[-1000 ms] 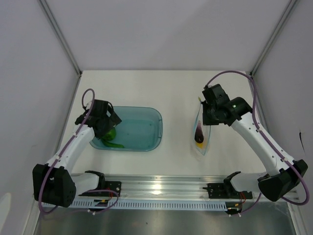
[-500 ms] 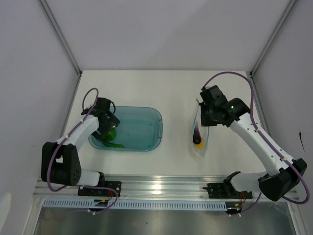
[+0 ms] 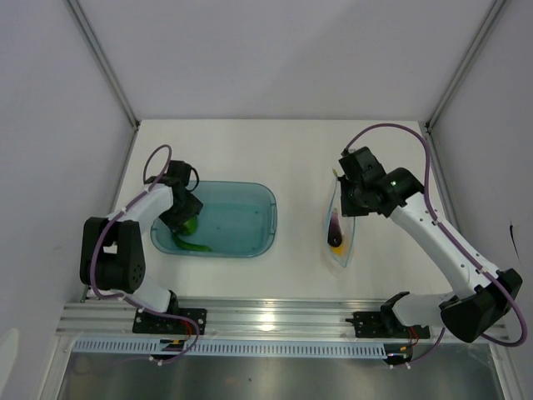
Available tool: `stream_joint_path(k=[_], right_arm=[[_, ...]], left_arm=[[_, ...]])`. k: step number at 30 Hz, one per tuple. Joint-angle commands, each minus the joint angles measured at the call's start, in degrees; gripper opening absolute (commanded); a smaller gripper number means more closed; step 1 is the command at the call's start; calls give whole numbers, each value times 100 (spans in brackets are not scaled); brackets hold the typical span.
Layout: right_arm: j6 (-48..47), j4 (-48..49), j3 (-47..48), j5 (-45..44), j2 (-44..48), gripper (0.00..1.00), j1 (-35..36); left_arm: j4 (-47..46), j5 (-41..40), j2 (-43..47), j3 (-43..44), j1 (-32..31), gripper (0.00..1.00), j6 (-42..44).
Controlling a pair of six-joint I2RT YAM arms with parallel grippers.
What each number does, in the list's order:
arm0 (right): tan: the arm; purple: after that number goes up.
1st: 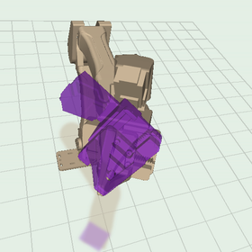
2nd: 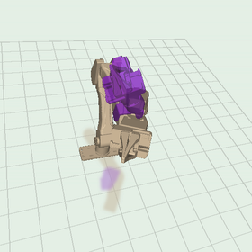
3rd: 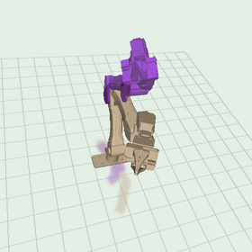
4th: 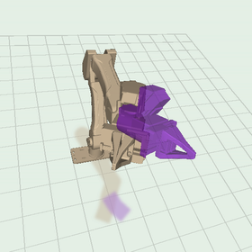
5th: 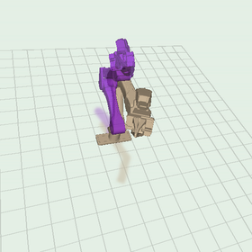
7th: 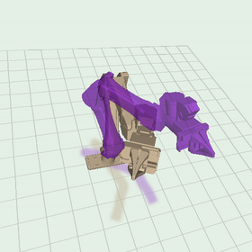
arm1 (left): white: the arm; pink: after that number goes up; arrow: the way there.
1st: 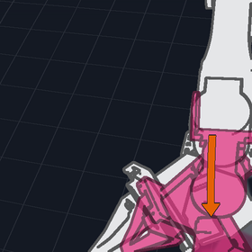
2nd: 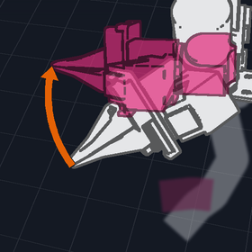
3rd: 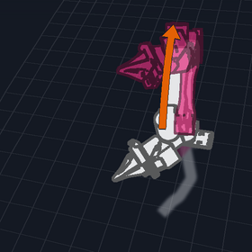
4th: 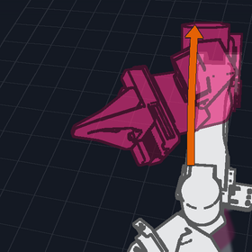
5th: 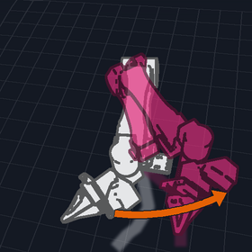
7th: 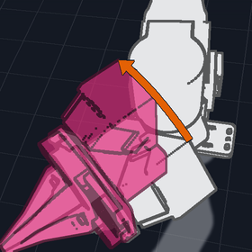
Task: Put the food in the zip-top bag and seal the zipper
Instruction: Pick up the fake vegetable from the bin, then place the fake vegetable in the zipper food storage bag.
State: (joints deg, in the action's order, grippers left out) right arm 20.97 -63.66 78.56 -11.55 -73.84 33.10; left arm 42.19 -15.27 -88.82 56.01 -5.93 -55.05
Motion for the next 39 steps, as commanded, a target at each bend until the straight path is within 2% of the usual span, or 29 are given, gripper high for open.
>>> stream_joint_path(k=[1,3,5,6,9,11,13,17,18,19,22,23,25,29,34,36,39], right_arm=[[117,134,18,-75,54,0,65],[135,143,19,-84,46,0,91],[135,134,36,-102,37,0,117],[144,126,27,-110,28,0,135],[179,117,45,-137,28,0,153],[188,108,45,-146,28,0,161],[205,108,45,-172,28,0,170],[249,108,62,-216,-25,0,170],[276,108,71,-216,-34,0,170],[285,108,80,-207,-60,0,179],[346,99,133,-216,-95,0,197],[355,99,150,-225,-121,0,197],[399,73,185,-242,-165,0,214],[478,82,238,-164,-192,0,232],[601,169,273,179,-166,0,232],[654,143,326,258,-139,0,240],[689,91,379,267,-113,0,241]], left_arm=[[-282,50,83,-64,75,67,-68],[-343,173,127,-64,66,51,2],[-405,296,198,-73,66,42,90],[-422,331,302,-64,66,33,143],[-519,524,653,-55,40,21,257],[-511,630,882,6,-22,18,310],[-519,893,1294,85,-127,10,459],[-835,1482,2217,165,-504,7,802],[-975,1683,2437,95,-610,1,959],[-1446,2172,2874,25,-811,1,1065],[-2204,3165,3466,-317,-1171,1,1137],[-2781,3431,3729,-388,-1260,1,1102],[-3285,3941,3845,-503,-1549,1,909],[-5136,4961,3819,-634,-2314,1,513],[-6292,5217,3109,-556,-3394,1,337],[-6774,5358,2723,-494,-3624,0,250],[-7014,5333,2405,-381,-4064,1,214]])
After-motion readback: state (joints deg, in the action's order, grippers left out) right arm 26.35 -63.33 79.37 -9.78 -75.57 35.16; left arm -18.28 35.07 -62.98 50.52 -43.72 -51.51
